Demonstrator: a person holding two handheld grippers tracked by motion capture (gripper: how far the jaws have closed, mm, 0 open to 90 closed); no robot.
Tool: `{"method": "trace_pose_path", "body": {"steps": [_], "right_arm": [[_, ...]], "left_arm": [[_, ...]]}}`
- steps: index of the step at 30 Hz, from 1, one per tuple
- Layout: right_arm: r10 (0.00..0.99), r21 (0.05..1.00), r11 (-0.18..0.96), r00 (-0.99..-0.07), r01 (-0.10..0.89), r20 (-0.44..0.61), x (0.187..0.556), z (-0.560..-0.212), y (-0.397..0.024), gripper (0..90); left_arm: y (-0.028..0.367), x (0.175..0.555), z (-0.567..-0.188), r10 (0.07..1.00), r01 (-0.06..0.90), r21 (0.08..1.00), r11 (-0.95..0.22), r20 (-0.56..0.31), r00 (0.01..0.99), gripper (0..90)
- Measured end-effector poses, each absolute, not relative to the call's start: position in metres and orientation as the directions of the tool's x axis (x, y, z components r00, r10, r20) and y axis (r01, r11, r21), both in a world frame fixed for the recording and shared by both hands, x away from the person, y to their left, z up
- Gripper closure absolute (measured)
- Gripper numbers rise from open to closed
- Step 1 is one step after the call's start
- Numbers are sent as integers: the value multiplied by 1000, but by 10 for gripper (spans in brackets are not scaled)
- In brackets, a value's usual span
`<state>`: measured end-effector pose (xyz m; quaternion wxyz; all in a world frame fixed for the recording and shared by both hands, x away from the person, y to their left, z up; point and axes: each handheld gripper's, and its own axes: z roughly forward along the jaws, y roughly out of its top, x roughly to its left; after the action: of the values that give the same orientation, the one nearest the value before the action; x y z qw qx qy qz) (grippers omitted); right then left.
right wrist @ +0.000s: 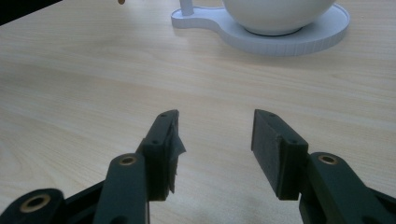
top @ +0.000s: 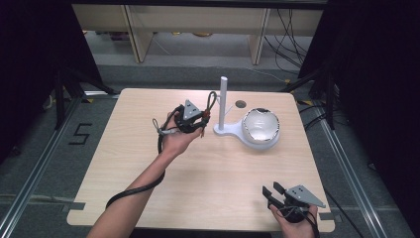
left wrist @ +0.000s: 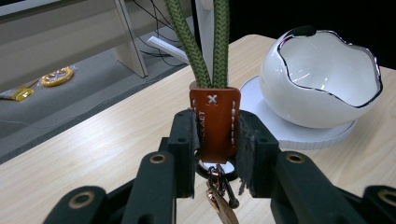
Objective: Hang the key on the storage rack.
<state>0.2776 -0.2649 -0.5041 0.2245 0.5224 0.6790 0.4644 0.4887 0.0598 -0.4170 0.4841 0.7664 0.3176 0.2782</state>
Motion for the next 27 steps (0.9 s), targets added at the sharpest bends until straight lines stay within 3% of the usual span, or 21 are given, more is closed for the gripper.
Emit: {"method": "trace_pose_path", "body": {"steps": [27], "right_arm": [[916, 873, 57, -374, 484, 148, 279, -504, -268, 521]], "left_arm": [[39, 500, -430, 763, 265, 907, -327, 88, 640, 674]]}}
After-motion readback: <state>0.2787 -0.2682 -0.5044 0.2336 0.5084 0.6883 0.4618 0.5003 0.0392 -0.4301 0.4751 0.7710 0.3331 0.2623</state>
